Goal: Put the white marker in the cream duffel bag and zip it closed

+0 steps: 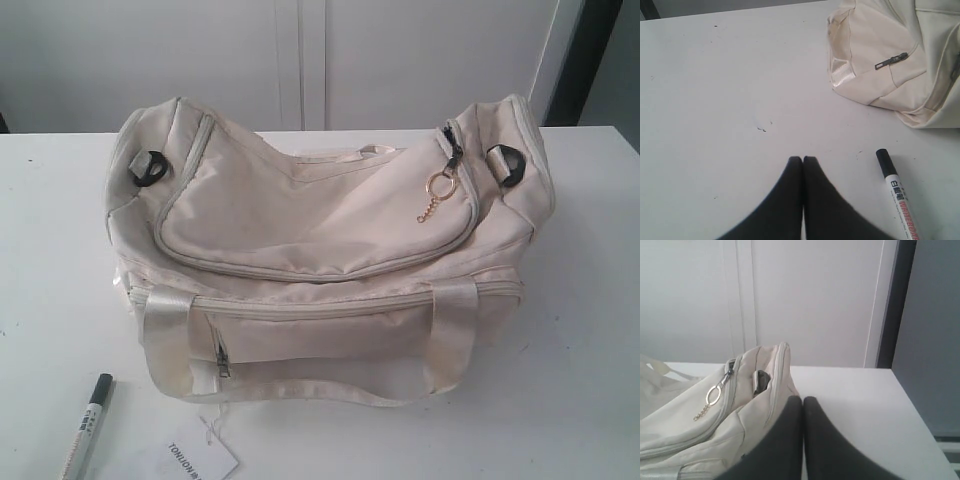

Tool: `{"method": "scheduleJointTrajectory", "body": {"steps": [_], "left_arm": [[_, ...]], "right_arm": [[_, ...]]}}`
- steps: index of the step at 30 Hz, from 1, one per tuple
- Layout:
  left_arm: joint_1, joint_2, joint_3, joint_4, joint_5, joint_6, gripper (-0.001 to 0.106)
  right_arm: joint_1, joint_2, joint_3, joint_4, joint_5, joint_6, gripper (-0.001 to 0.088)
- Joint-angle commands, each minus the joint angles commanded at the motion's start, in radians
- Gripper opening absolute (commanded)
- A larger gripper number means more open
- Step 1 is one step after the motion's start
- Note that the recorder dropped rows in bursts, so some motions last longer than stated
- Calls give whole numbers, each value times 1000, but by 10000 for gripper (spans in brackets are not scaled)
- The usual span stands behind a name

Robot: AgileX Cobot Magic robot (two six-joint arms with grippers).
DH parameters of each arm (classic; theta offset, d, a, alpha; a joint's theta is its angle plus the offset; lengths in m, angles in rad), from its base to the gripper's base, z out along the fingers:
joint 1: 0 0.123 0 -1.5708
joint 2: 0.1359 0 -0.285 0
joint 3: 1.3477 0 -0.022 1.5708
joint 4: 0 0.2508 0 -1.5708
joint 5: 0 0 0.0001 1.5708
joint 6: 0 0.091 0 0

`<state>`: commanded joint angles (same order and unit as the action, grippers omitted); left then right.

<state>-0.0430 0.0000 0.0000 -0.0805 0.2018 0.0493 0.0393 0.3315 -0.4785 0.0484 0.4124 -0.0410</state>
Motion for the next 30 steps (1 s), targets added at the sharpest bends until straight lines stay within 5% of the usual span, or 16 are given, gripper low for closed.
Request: {"method": "scheduleJointTrajectory", "body": {"steps": [30], "left_arm": [[0, 0, 0, 0, 0, 0, 0]], "right_arm": [[0, 627, -588, 30, 554, 0, 0]]}}
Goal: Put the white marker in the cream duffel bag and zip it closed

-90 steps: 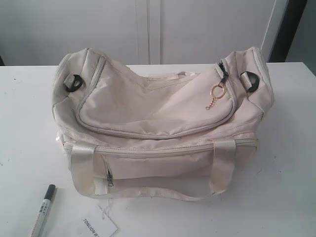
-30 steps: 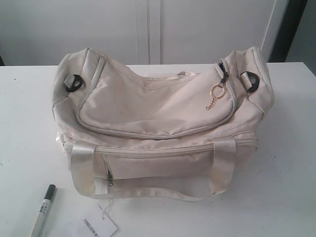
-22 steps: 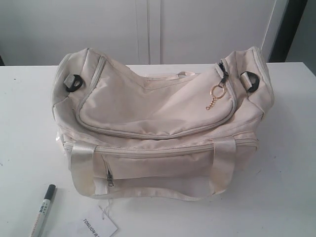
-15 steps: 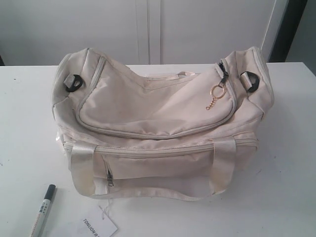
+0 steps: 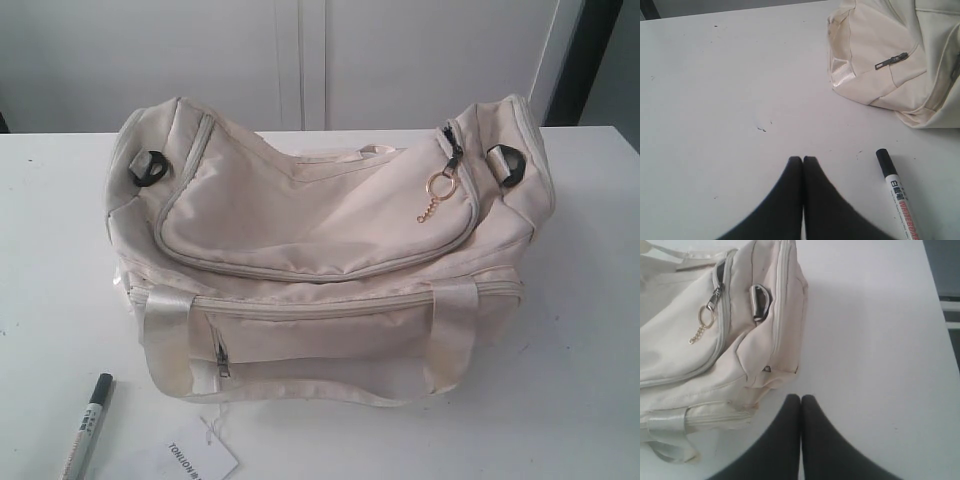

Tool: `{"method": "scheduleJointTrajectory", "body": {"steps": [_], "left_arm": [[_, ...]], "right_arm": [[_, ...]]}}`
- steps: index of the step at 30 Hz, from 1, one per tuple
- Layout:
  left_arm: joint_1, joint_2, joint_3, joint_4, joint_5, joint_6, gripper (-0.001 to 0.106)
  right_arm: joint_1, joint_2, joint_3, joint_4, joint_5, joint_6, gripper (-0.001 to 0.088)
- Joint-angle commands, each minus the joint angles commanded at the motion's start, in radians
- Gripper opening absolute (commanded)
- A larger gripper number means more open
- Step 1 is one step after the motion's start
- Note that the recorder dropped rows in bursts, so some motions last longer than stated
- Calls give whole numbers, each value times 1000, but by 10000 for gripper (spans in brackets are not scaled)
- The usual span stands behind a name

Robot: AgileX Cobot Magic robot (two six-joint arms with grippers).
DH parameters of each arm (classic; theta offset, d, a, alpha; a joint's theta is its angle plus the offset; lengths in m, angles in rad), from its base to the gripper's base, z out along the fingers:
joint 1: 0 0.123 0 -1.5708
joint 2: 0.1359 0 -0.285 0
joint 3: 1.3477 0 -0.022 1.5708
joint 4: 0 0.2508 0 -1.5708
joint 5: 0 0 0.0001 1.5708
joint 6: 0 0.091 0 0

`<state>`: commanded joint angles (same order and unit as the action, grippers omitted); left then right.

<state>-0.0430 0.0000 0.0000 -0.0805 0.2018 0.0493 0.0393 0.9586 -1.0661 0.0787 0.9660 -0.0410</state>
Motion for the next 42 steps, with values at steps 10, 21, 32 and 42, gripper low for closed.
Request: {"method": "scheduleJointTrajectory", "body": {"steps": [10, 21, 32, 42], "left_arm": [[0, 0, 0, 0, 0, 0, 0], [0, 0, 0, 0, 0, 0, 0], [0, 0, 0, 0, 0, 0, 0], [0, 0, 0, 0, 0, 0, 0]], "right_arm": [[0, 159, -125, 28, 60, -8, 0], [0, 303, -199, 71, 49, -42, 0], [0, 340, -206, 69, -108, -42, 0], [0, 342, -206, 71, -180, -38, 0]]}}
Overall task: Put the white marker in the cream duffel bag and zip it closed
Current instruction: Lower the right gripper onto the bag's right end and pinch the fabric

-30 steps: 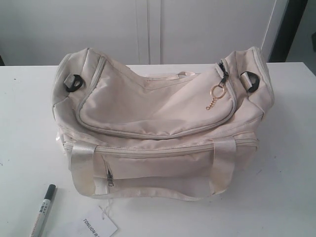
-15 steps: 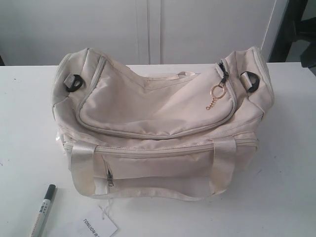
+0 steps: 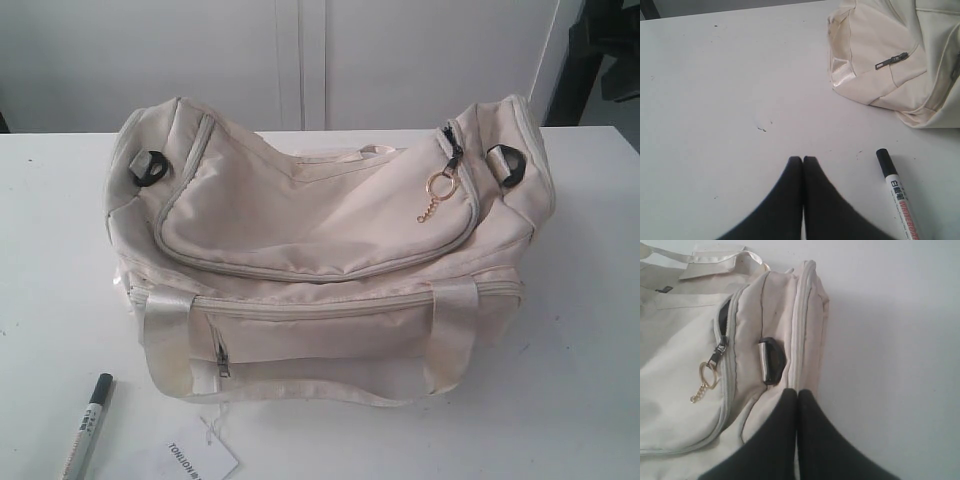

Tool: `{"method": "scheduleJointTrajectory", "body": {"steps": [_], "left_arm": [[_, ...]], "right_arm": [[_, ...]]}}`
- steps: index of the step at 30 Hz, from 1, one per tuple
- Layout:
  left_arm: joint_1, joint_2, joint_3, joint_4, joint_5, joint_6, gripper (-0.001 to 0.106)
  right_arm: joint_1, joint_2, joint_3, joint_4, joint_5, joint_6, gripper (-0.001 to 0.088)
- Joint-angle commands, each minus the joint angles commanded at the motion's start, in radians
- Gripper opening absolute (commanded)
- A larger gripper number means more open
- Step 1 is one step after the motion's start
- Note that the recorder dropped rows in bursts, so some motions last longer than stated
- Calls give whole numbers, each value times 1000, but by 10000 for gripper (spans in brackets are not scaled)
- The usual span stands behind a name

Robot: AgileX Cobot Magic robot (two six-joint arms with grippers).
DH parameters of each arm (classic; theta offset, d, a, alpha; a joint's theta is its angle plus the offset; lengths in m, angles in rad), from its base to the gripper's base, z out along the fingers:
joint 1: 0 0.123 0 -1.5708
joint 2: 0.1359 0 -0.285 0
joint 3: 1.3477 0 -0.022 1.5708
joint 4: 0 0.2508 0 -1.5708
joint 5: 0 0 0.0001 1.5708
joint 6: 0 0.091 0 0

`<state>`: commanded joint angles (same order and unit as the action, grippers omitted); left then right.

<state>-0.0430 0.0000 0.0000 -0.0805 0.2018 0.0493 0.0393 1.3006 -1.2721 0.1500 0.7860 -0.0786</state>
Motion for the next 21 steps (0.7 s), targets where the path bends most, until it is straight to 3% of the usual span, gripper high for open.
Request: {"method": "scheduleJointTrajectory", "body": {"steps": [21], "left_arm": [[0, 0, 0, 0, 0, 0, 0]], "right_arm": [[0, 322, -199, 38, -2, -5, 0]]}}
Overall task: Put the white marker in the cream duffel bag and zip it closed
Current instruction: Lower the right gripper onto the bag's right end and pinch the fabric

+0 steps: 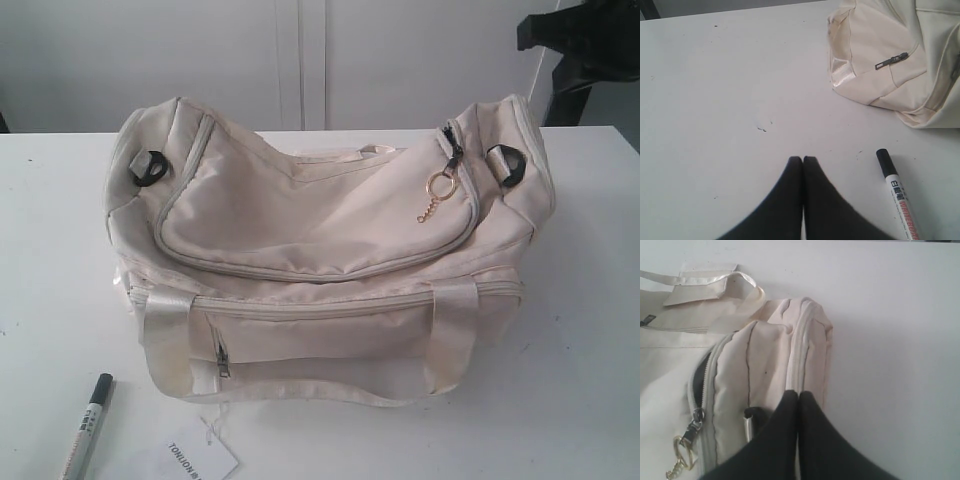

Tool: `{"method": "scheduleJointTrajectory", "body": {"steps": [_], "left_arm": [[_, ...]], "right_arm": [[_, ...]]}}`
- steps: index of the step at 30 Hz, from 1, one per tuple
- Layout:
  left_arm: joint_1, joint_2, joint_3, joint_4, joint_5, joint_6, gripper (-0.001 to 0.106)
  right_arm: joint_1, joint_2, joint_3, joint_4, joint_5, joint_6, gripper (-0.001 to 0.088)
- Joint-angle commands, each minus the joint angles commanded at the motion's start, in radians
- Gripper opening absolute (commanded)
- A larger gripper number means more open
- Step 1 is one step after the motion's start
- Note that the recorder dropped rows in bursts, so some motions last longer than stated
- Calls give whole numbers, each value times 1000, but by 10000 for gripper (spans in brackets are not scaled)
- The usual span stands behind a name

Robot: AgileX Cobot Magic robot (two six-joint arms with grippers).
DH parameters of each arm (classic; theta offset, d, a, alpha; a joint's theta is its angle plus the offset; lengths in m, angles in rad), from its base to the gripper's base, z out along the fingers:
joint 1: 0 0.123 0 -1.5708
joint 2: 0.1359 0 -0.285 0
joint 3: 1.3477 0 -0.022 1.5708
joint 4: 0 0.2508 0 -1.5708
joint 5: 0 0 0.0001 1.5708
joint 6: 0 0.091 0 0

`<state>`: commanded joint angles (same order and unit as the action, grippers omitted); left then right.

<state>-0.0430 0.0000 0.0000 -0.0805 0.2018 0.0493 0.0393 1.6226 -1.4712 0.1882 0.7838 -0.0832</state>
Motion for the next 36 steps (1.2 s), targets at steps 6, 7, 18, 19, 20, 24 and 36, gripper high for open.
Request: {"method": "scheduleJointTrajectory", "body": {"steps": [6, 7, 18, 19, 20, 24, 36], "left_arm": [[0, 0, 0, 0, 0, 0, 0], [0, 0, 0, 0, 0, 0, 0], [0, 0, 0, 0, 0, 0, 0], [0, 0, 0, 0, 0, 0, 0], [0, 0, 0, 0, 0, 0, 0], [0, 0, 0, 0, 0, 0, 0], [0, 0, 0, 0, 0, 0, 0]], "right_arm": [[0, 57, -18, 58, -18, 0, 91], [0, 59, -18, 67, -23, 0, 132], [0, 128, -18, 89, -49, 0, 279], [0, 132, -18, 89, -49, 0, 279], [0, 134, -18, 89, -49, 0, 279], [0, 144, -18, 81, -36, 0, 282], [0, 110, -32, 53, 29, -1, 434]]}}
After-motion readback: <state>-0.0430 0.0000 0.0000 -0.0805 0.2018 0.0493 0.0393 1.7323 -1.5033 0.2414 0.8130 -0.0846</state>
